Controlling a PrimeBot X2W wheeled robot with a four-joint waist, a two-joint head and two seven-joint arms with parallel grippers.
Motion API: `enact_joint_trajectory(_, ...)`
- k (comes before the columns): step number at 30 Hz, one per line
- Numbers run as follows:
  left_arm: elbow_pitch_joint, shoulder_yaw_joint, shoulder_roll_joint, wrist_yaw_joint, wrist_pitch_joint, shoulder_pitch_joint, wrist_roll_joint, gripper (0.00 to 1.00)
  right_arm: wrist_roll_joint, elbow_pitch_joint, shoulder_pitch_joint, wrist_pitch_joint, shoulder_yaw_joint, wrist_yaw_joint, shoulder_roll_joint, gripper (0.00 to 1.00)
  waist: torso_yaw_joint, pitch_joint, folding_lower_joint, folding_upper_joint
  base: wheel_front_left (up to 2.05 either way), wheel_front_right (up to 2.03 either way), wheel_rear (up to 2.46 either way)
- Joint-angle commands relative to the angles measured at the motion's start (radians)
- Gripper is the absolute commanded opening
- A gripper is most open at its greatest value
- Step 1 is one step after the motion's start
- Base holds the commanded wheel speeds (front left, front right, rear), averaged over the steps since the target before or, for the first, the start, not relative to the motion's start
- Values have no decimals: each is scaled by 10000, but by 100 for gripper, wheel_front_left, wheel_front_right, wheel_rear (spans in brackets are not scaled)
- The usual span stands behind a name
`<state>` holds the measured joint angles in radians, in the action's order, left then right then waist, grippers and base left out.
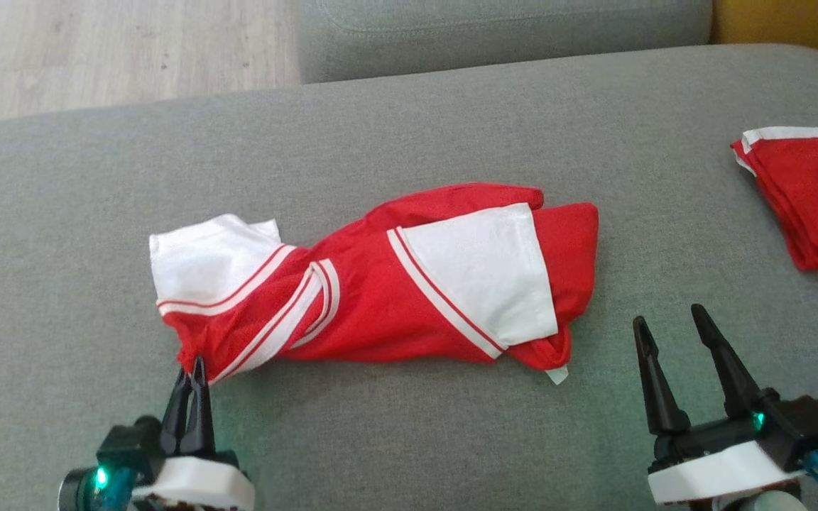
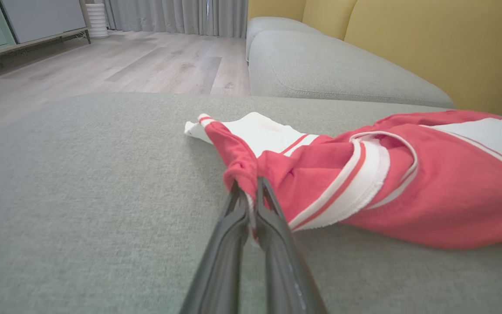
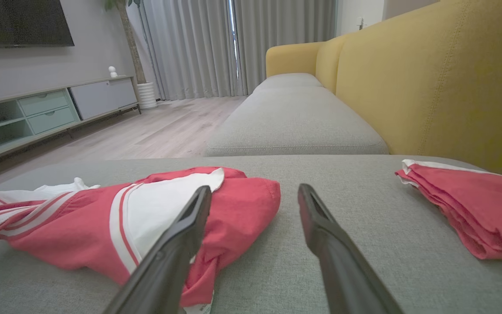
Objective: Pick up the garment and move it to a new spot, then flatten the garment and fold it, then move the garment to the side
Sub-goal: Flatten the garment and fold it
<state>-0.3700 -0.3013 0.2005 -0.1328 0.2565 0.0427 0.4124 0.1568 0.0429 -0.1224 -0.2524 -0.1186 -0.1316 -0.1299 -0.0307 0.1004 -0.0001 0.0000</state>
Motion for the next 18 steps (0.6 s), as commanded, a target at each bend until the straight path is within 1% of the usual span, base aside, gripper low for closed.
enact_joint_trajectory(1,312,453,128,-115,53,141,-118,0,-42,-280,103,-93,-226,9,-168,100,5,-74,1,0,0,0,0)
enact_joint_trajectory(5,332,567,85,-170,53,-246,-240,0,-38,-241,40,-93,-236,9,-139,100,-1,-231,1,0,0,0,0)
enact_joint_trajectory(8,130,557,59,-98,41,-428,-173,12,-41,-218,-48,-93,-221,9,-104,100,14,-312,1,0,0,0,0)
enact_joint_trajectory(9,53,530,49,-55,-3,-460,-131,21,-44,-205,-76,-93,-221,9,-95,100,20,-338,1,0,0,0,0)
enact_joint_trajectory(10,-21,494,35,-15,-114,-488,-81,34,-46,-195,-99,-93,-220,9,-87,100,28,-358,1,0,0,0,0)
enact_joint_trajectory(12,-120,340,77,42,-468,-514,-90,100,-50,-191,-132,-93,-211,9,-72,100,50,-382,1,0,0,0,0)
enact_joint_trajectory(15,97,46,283,99,-894,-352,-344,100,-62,-232,-129,-93,-176,9,-59,100,122,-301,1,0,0,0,0)
enact_joint_trajectory(18,729,31,629,173,-1239,174,-494,100,-84,-292,-65,-93,-127,9,-81,100,230,-122,1,0,0,0,0)
